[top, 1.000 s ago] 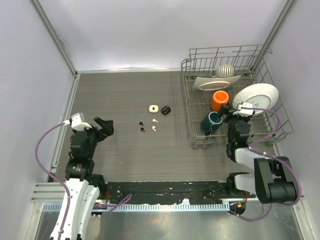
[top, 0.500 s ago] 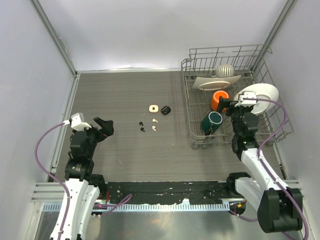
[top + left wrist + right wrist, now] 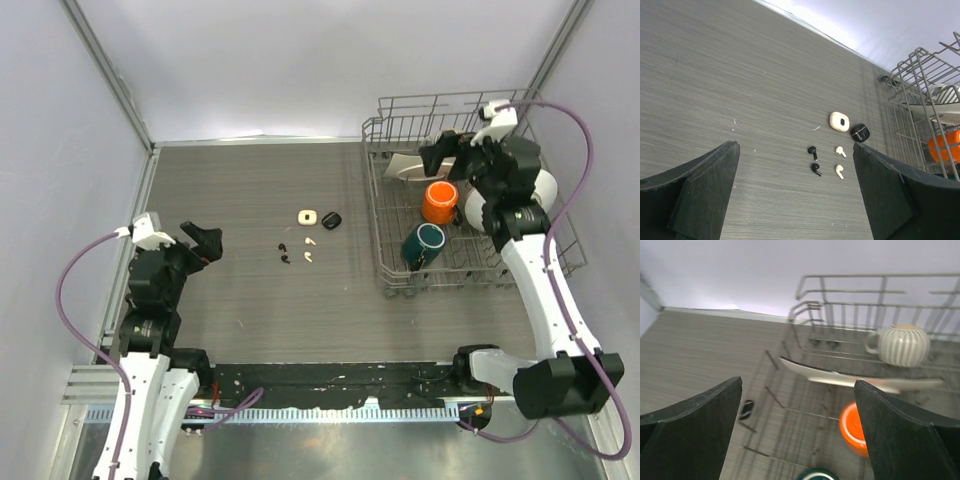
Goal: Insert the wireless bluetooth earbuds into the charging case
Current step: Pick up the charging case at the center of the board.
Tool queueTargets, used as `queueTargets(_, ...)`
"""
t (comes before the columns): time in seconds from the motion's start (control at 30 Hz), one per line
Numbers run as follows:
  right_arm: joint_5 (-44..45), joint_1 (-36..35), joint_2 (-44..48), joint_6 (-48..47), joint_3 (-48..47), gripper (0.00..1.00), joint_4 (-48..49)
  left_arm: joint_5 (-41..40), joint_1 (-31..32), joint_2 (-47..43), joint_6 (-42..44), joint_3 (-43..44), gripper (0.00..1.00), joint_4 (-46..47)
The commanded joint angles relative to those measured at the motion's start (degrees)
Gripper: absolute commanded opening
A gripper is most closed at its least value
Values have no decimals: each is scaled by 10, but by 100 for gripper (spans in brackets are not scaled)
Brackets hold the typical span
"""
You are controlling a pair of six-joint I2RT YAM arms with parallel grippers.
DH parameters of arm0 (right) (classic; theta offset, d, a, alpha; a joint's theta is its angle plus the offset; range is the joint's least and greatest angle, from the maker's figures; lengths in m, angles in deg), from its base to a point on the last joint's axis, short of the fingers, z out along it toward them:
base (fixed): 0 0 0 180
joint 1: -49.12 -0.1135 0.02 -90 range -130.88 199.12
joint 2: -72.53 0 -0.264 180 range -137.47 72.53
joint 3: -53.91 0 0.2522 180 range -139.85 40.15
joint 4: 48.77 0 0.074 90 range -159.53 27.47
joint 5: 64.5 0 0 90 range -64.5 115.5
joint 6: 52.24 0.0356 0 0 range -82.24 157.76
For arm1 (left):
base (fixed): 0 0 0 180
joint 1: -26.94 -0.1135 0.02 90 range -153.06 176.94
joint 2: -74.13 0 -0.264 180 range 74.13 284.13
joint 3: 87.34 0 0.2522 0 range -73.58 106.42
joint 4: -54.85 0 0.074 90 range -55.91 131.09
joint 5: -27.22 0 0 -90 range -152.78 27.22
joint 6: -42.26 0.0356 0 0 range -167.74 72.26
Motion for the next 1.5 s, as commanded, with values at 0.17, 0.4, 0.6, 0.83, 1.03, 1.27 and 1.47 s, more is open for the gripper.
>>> queueTargets(0.17,27,-169,-131,-1,-164,100,-232,66,0,28,72,66,100,-34)
queueTargets(0.4,-59,-244,-234,-72,-238,100,-226,85,0,107,88,112,100,-94)
queueTargets(0.6,27,-318,-368,-139,-349,100,-315,98,-1,167,83,141,100,-138)
queueTargets(0.83,137,-334,-459,-106,-419,100,-305,86,-3,165,88,160,100,-157)
queueTargets(1.03,124,-335,-542,-109,-465,100,-344,50,-4,127,91,143,100,-150)
queueTargets(1.27,30,-336,-540,-182,-390,100,-234,33,-4,84,88,121,100,-141)
queueTargets(1.47,-10,-339,-549,-304,-364,100,-199,41,-5,87,92,120,100,-139)
